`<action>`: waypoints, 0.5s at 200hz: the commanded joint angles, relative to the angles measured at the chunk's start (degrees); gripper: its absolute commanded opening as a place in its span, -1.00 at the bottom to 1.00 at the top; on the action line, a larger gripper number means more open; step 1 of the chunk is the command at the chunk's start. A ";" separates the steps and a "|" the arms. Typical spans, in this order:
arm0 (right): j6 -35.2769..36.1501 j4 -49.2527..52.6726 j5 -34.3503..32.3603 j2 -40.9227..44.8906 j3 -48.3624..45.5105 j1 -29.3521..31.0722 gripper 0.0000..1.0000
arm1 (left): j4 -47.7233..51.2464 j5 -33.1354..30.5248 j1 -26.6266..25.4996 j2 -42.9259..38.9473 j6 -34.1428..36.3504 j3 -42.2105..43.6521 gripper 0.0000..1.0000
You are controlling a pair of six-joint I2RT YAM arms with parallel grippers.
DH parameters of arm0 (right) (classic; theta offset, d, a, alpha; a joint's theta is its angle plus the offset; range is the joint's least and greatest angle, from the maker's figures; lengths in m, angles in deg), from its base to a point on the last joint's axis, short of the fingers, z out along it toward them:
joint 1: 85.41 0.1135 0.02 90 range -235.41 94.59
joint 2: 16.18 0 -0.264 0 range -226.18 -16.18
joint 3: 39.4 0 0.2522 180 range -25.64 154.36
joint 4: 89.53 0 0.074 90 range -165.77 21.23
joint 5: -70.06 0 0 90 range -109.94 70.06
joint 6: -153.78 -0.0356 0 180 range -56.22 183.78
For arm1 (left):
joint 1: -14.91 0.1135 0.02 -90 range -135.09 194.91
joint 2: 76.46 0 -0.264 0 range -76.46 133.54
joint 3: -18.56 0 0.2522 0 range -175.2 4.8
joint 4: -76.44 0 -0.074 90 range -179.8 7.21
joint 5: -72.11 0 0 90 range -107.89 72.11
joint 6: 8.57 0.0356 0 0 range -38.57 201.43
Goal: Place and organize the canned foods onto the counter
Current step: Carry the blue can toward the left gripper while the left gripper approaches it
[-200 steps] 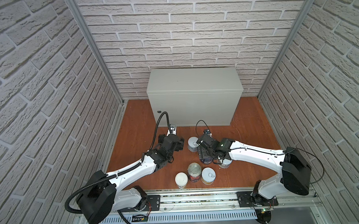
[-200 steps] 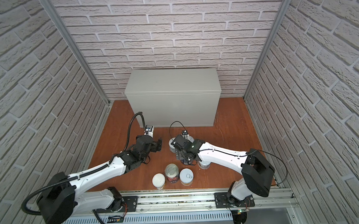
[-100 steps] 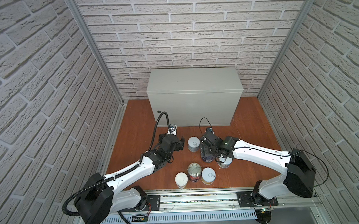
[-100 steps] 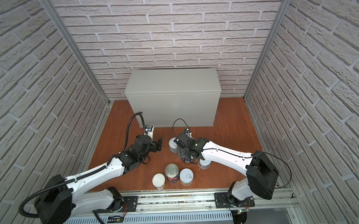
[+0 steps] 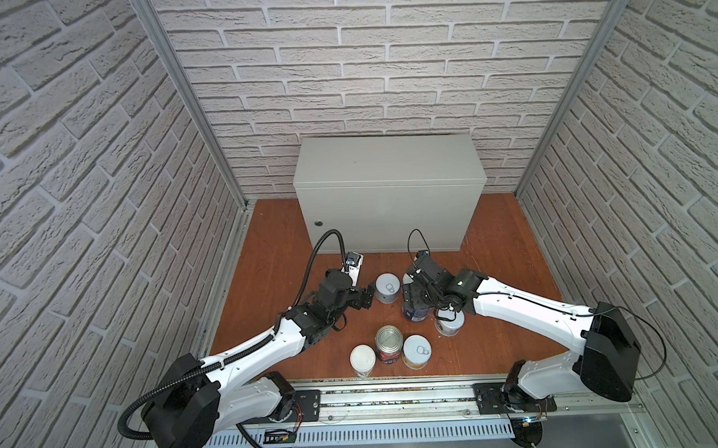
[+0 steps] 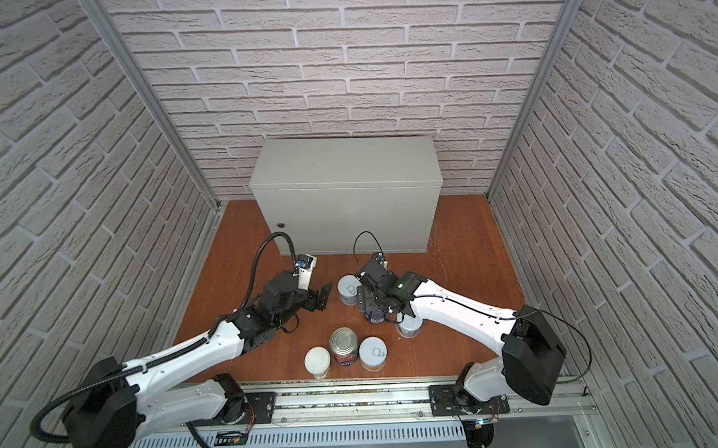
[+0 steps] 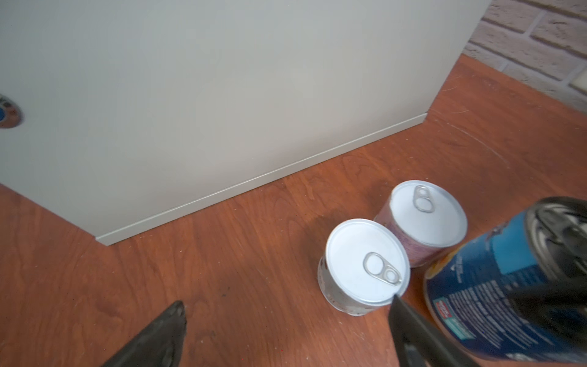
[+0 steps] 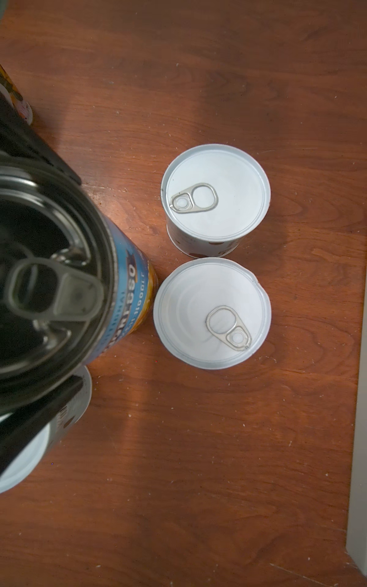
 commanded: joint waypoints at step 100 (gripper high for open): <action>3.09 -5.12 8.33 8.83 3.07 -5.34 0.41 | -4.96 2.05 -0.78 -1.87 2.17 1.25 0.96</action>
